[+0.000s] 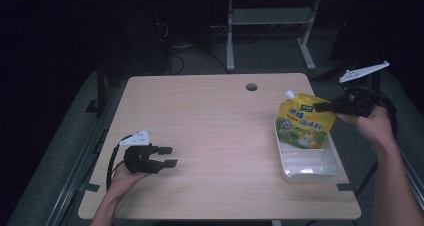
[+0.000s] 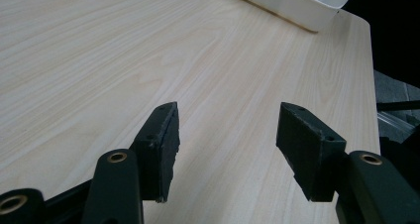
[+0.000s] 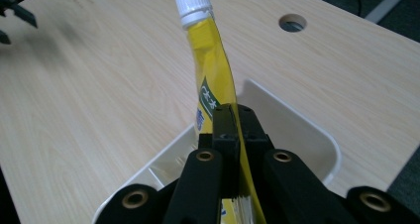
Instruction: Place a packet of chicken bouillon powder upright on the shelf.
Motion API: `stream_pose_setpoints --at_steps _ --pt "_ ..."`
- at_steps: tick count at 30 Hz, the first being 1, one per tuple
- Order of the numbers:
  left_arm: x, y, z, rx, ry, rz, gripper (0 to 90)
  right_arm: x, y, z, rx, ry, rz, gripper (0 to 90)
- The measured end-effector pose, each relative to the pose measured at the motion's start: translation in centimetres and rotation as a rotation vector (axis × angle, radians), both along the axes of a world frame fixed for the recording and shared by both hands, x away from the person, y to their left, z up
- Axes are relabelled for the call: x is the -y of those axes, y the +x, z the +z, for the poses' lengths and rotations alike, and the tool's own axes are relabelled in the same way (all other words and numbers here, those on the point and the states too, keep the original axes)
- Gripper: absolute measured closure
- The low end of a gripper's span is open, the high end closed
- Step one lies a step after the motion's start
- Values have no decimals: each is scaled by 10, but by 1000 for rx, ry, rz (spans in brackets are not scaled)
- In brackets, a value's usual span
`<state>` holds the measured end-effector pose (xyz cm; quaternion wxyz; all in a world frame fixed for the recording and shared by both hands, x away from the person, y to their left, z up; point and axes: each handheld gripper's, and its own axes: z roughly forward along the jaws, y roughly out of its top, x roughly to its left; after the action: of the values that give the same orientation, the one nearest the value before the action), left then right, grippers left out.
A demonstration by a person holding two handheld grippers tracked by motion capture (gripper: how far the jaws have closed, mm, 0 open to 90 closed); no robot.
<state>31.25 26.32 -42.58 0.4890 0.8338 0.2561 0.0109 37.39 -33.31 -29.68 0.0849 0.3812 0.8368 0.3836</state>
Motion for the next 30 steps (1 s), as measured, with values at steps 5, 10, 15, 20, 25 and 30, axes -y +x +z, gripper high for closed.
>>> stream_pose_setpoints --at_steps 5,10,15,20,25,30 --pt "1 0 0 -5 3 2 407 6 -6 -2 21 18 -87 745" --pt "2 -1 0 -5 5 -1 406 2 -9 1 47 -26 -97 710" --pt "1 -1 0 0 4 -1 407 -1 -10 1 67 -29 -101 822" --pt "0 1 0 -2 0 4 408 -5 -7 1 69 -46 -97 892" --pt "1 1 -1 -4 5 4 408 -9 -6 0 76 -43 -88 895" --pt "1 1 0 -2 -4 7 408 -15 -7 8 79 -83 -53 898"
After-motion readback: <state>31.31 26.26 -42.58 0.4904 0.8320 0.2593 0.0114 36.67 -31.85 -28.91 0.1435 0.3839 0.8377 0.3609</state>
